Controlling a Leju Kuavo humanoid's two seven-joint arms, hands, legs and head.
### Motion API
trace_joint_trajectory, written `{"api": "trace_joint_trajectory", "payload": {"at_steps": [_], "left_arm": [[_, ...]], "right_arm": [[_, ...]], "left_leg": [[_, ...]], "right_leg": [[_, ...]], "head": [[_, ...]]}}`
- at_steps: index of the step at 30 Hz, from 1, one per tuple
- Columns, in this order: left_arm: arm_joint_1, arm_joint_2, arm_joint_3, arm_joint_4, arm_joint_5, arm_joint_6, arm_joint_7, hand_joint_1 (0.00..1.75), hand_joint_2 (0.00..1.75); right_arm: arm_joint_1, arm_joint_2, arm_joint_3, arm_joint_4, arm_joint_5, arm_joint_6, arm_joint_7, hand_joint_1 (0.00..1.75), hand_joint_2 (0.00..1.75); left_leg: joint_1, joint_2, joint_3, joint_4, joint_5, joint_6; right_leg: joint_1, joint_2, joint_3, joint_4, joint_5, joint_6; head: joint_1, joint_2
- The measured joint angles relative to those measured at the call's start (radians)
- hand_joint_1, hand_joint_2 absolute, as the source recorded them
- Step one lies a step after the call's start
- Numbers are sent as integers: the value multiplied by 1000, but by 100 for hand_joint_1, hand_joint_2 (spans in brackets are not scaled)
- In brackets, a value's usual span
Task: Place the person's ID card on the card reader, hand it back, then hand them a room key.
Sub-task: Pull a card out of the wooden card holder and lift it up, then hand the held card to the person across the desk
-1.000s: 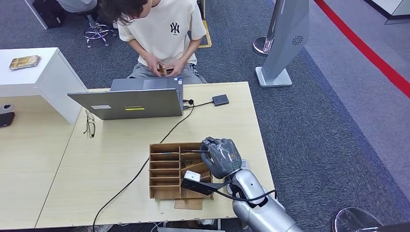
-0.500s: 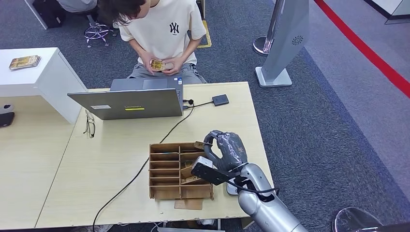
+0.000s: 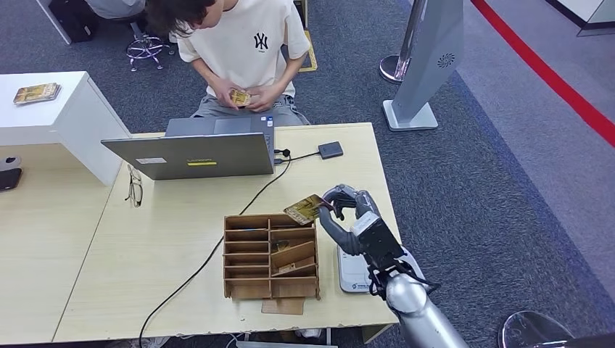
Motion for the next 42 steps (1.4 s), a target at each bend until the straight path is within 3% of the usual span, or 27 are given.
{"api": "trace_joint_trajectory", "payload": {"at_steps": [10, 24, 42], "left_arm": [[-30, 1, 57, 55, 3, 26, -36, 0, 0], [-40, 4, 12, 78, 120, 67, -20, 0, 0], [-54, 15, -74, 78, 117, 75, 16, 0, 0]], "right_arm": [[2, 12, -10, -35, -83, 58, -12, 175, 175], [-56, 36, 43, -18, -101, 85, -20, 175, 175], [-272, 87, 107, 81, 32, 27, 21, 175, 175]], "left_leg": [[0, 0, 0, 0, 0, 0], [0, 0, 0, 0, 0, 0], [0, 0, 0, 0, 1, -1]], "right_leg": [[0, 0, 0, 0, 0, 0], [0, 0, 0, 0, 0, 0], [0, 0, 1, 1, 0, 0]], "head": [[0, 0], [0, 0], [0, 0]]}}
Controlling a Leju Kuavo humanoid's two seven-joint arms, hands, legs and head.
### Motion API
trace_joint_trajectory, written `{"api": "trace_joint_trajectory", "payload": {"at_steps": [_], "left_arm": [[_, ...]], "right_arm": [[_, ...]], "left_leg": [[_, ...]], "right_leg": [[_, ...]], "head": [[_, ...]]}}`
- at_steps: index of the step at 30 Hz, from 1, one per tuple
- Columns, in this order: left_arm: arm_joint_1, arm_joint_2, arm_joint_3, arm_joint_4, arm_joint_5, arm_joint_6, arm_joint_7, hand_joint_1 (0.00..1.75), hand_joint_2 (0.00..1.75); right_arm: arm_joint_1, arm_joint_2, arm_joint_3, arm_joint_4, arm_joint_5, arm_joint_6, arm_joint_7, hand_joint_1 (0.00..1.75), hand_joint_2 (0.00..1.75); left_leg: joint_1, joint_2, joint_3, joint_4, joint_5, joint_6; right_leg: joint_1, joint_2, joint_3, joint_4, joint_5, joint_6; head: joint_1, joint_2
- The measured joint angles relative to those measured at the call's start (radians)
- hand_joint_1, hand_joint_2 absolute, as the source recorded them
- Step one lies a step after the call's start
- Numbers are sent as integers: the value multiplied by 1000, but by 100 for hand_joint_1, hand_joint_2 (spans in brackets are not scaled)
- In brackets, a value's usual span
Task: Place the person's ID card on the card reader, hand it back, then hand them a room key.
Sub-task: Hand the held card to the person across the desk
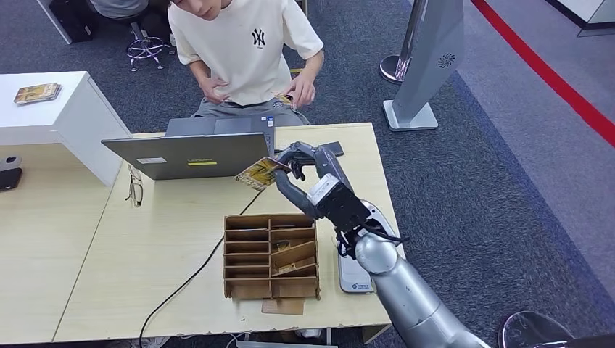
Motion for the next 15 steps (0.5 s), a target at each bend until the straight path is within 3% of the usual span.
{"api": "trace_joint_trajectory", "payload": {"at_steps": [15], "left_arm": [[-8, 1, 40, 13, -172, -48, -37, 0, 0]], "right_arm": [[-237, 79, 25, 254, 202, -112, 83, 175, 175]], "left_leg": [[0, 0, 0, 0, 1, 0]], "right_leg": [[0, 0, 0, 0, 1, 0]], "head": [[0, 0]]}}
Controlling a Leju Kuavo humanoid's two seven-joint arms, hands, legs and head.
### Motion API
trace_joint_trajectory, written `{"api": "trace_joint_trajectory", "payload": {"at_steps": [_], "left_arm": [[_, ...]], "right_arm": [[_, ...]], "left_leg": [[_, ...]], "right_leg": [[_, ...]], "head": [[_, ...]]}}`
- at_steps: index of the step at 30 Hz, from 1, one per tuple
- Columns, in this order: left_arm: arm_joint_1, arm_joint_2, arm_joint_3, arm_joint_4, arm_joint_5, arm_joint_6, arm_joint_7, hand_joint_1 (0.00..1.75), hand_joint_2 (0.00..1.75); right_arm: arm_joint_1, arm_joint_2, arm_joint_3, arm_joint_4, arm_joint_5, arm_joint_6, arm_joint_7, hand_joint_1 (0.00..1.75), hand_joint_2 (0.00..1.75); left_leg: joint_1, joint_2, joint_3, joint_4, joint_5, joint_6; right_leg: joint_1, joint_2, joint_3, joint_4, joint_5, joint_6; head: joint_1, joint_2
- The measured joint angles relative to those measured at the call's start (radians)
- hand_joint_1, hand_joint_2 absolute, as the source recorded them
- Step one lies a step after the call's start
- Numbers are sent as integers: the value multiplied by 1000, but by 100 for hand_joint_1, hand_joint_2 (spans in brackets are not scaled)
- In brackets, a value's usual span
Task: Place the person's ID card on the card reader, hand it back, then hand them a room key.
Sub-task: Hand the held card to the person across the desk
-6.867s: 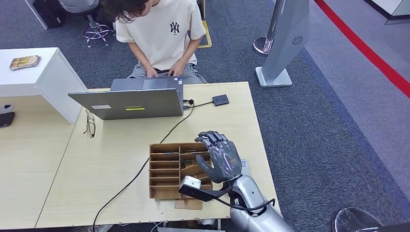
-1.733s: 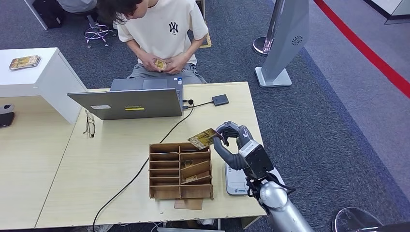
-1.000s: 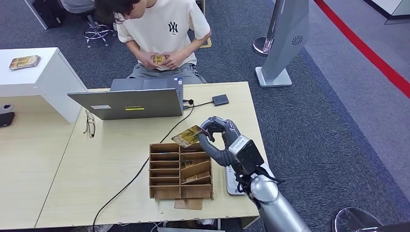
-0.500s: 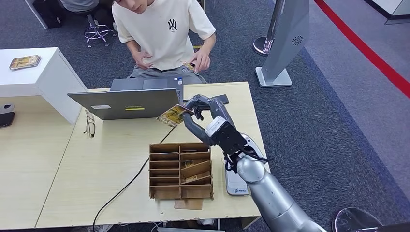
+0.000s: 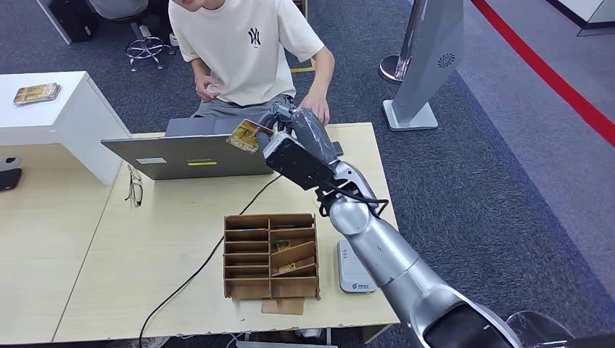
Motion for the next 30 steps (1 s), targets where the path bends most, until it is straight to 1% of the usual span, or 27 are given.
{"api": "trace_joint_trajectory", "payload": {"at_steps": [4, 9, 12, 16, 21, 22, 25, 26, 28, 30], "left_arm": [[-19, 2, 23, 23, -40, -4, -11, 0, 0], [-49, 8, 45, 58, -79, -7, -20, 0, 0], [-68, 12, 56, 82, -101, -7, -25, 0, 0], [-90, 17, 68, 116, -123, -3, -34, 0, 0], [-112, 20, 80, 146, -137, -1, -45, 0, 0], [-114, 21, 82, 150, -139, -1, -46, 0, 0], [-119, 21, 87, 160, -144, -1, -48, 0, 0], [-119, 22, 88, 163, -145, -1, -50, 0, 0], [-122, 22, 91, 166, -147, -2, -53, 0, 0], [-124, 22, 93, 169, -149, -5, -55, 0, 0]], "right_arm": [[-61, 23, 8, 88, 89, -59, 21, 175, 175], [-126, 48, 25, 189, 214, -131, 68, 175, 175], [-158, 58, 39, 247, 322, -206, 105, 175, 175], [-183, 62, 69, 319, 489, -309, 149, 175, 175], [-189, 73, 102, 386, 620, -369, 185, 175, 175], [-189, 75, 107, 396, 637, -376, 189, 164, 175], [-187, 78, 118, 424, 675, -397, 197, 35, 175], [-186, 78, 121, 432, 683, -401, 198, 2, 175], [-183, 80, 127, 442, 691, -404, 198, 0, 175], [-179, 84, 130, 448, 670, -398, 186, 0, 175]], "left_leg": [[0, 0, 0, 0, 1, 0], [0, -1, 0, 0, 1, 0], [0, -1, 0, 0, 1, 0], [0, -1, 0, 0, 1, 0], [0, -1, 0, 0, 1, 0], [0, -1, 0, 0, 1, 0], [0, -1, 0, 0, 1, 0], [0, -1, 0, 0, 1, 0], [0, -1, 0, 0, 1, 0], [0, -1, 0, 0, 1, 0]], "right_leg": [[0, 0, 0, 0, 0, 0], [0, -1, 0, 0, 1, -1], [0, -1, 0, 0, 1, -1], [0, -1, 0, 0, 1, -1], [0, -1, 0, 1, 1, -1], [0, -1, 0, 1, 1, -1], [0, -1, 0, 1, 1, -1], [0, -1, 0, 1, 1, -1], [0, -1, 0, 1, 1, -1], [0, -1, 0, 1, 1, -1]], "head": [[0, 0], [0, 0], [0, 0], [0, 0], [0, 0], [0, 0], [0, 0], [0, 0], [0, 0], [0, 0]]}}
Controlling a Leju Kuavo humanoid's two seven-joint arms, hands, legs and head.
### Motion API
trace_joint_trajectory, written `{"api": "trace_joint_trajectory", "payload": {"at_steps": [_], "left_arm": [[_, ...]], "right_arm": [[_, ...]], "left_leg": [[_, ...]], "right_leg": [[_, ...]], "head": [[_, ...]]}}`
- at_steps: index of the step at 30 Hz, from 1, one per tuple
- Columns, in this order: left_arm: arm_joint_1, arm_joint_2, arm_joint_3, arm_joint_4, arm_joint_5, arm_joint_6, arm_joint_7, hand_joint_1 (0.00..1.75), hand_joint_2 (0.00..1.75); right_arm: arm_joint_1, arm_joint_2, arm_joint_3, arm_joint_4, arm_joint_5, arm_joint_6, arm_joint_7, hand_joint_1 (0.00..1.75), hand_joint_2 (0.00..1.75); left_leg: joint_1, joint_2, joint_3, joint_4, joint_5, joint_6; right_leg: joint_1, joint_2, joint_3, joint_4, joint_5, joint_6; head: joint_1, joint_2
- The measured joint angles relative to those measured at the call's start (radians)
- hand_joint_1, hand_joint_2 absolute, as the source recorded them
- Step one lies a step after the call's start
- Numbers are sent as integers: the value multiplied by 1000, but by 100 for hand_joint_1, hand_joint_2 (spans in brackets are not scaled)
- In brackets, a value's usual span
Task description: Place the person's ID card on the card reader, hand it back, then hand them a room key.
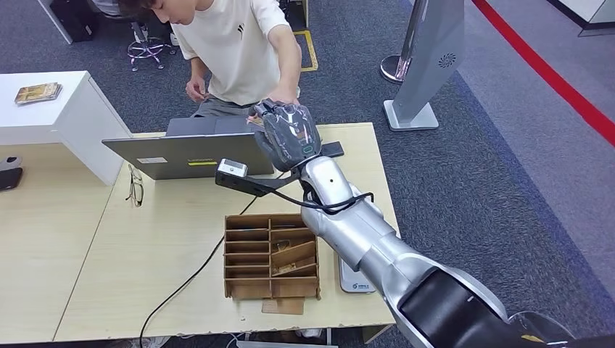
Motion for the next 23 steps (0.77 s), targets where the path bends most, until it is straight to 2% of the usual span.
{"api": "trace_joint_trajectory", "payload": {"at_steps": [3, 7, 11, 15, 19, 23], "left_arm": [[1, -2, 6, 0, -1, -12, 1, 0, 0], [7, -9, 27, -16, 6, -39, 19, 0, 0], [10, -12, 46, -27, 17, -47, 21, 0, 0], [13, -11, 72, -27, 17, -43, 0, 0, 0], [16, -12, 97, -27, 26, -41, -10, 0, 0], [20, -13, 119, -27, 34, -48, -10, 0, 0]], "right_arm": [[28, 8, -11, -16, -131, 59, -69, 0, 175], [125, 23, -67, -131, -531, 301, -215, 0, 0], [238, 28, -123, -285, -961, 561, -278, 0, 0], [352, 25, -167, -423, -1328, 766, -304, 0, 0], [451, 16, -205, -534, -1512, 868, -313, 0, 0], [530, 7, -230, -617, -1562, 894, -332, 0, 0]], "left_leg": [[0, 0, 0, 0, 0, 0], [0, 0, -1, 0, 0, 0], [0, -1, -1, 0, 0, 0], [0, -1, -1, 0, 0, 0], [0, -1, -1, 0, 0, 0], [0, -1, -1, 0, 0, 0]], "right_leg": [[0, 0, 0, 0, 0, 0], [0, 0, 0, 0, 0, 0], [1, -1, -1, 0, -1, 0], [0, -1, -1, -1, -1, 0], [0, -1, -1, -1, -1, 0], [0, -1, -1, -1, -1, 0]], "head": [[0, 0], [0, 0], [0, 0], [0, 0], [0, 0], [0, 0]]}}
